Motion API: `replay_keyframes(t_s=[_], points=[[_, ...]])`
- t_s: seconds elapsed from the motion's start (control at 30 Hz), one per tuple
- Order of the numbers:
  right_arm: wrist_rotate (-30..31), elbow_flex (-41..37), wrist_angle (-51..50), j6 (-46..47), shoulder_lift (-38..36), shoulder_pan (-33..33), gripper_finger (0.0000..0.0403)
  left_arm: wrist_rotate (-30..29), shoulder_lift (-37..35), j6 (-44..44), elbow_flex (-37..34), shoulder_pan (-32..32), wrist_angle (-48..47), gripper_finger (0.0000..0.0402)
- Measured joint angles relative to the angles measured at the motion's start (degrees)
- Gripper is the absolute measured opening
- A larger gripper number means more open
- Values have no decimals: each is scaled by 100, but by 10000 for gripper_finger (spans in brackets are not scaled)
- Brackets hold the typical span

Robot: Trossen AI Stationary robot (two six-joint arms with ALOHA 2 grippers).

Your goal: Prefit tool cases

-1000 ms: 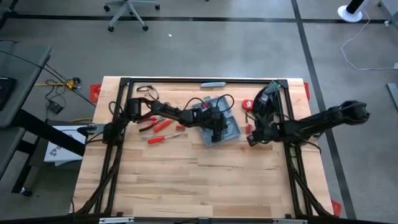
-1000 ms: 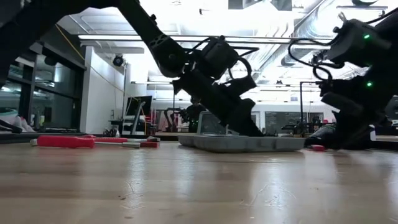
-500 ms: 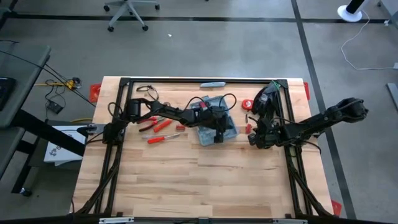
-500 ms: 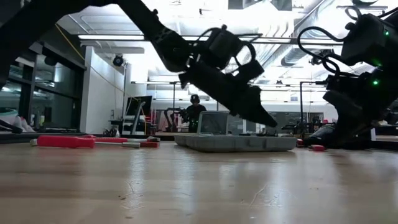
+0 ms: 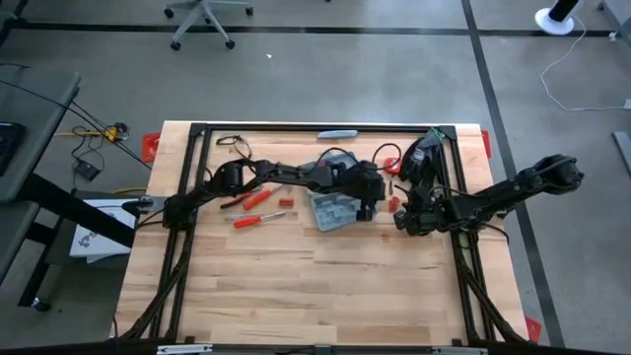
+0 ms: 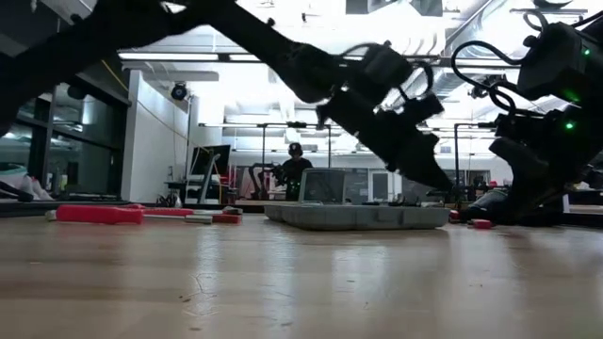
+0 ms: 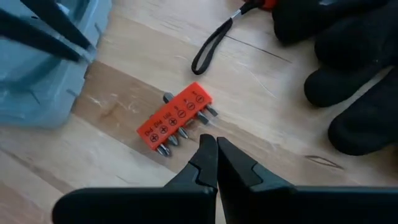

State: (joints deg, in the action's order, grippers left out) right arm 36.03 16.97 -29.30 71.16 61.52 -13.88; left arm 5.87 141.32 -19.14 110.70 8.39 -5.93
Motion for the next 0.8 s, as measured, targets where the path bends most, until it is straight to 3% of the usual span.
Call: replay_keyframes(t_s=[0.3,0.8], points=[[-255,0,-4,-54,2,215,0,62,797,21,897,65,-281,16],[-432,0,491,-667,4,624,0,230,809,94,939,77,-1246,16]])
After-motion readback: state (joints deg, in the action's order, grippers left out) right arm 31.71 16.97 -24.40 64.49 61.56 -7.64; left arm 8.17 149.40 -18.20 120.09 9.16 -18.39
